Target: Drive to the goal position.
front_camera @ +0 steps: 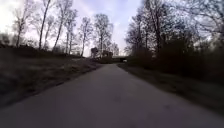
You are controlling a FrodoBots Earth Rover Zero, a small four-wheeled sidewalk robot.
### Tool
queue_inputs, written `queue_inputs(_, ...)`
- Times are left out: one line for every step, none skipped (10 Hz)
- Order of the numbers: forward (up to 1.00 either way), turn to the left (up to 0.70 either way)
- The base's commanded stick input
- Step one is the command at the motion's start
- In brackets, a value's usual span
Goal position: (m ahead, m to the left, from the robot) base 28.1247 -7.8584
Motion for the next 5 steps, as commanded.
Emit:
queue_inputs(1.00, 0.01)
queue_inputs(1.00, 0.01)
queue_inputs(1.00, 0.01)
queue_inputs(1.00, 0.01)
queue_inputs(1.00, 0.01)
